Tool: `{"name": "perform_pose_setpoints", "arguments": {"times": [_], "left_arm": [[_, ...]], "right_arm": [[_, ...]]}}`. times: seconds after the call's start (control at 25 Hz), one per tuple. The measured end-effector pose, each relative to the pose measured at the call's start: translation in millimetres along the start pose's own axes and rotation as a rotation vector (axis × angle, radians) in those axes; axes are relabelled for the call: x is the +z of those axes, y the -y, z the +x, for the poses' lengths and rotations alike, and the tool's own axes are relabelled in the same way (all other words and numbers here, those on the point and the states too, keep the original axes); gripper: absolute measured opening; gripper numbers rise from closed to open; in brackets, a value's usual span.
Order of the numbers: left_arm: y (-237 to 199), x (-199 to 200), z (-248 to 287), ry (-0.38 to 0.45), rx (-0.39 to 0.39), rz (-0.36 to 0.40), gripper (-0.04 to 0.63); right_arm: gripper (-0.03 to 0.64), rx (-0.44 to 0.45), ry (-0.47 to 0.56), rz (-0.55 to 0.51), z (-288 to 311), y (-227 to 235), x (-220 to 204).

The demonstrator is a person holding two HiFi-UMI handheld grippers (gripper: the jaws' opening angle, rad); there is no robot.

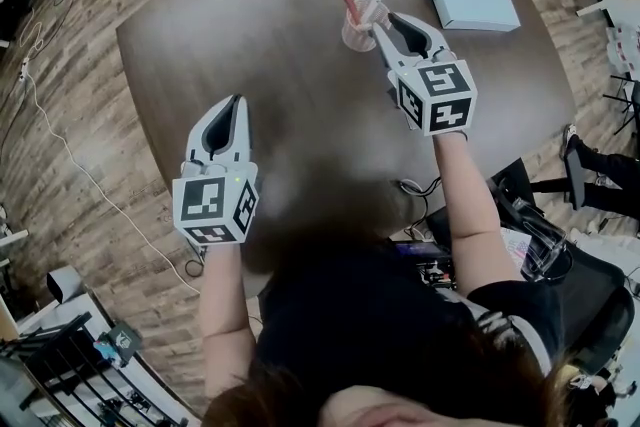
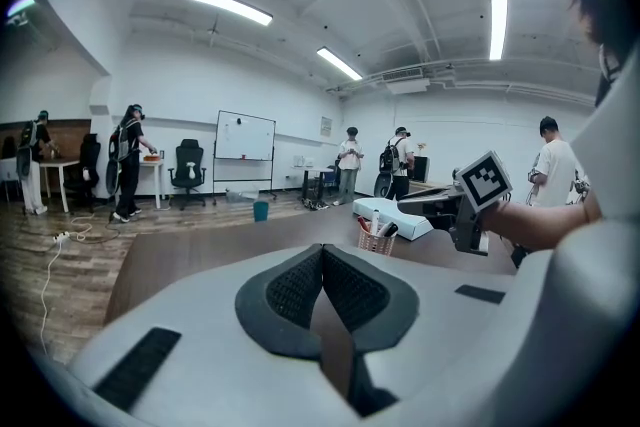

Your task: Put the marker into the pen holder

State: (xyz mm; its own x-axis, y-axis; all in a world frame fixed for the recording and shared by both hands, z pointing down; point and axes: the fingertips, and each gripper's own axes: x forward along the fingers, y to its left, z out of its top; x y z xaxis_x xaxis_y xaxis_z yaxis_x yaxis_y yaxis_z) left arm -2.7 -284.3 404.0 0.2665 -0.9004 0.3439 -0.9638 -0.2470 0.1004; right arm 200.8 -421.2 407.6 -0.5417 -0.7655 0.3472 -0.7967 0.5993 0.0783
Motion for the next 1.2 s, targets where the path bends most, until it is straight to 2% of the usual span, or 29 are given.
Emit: {"name": "perform_pose_setpoints", "arguments": {"times": [0.32,0.6,0.76,1.2], "left_arm": [[-3.4,3.4,-15.0,0.02,-0.009,0.003,0.028],[-20.1,15.6,-41.7,0.061,-0.001,0.007,0.028],[-32.5,21.0,-63.0,0.08,0.002,0.02,0.028],[-74.3,28.1,-116.1,0.111,0.043,-0.017,0.028]], "right_arm": [[0.083,-0.031,-0.009,-0.02,-24.2,-14.9,-0.3],[0.028,-0.078,0.031,-0.018,-53.8,-37.6,14.9],[0.018,-0.102,0.046,-0.009,-65.8,-55.7,25.0],[0.018,-0.044,0.056,-0.001,-82.6,-139.2,44.1]]}}
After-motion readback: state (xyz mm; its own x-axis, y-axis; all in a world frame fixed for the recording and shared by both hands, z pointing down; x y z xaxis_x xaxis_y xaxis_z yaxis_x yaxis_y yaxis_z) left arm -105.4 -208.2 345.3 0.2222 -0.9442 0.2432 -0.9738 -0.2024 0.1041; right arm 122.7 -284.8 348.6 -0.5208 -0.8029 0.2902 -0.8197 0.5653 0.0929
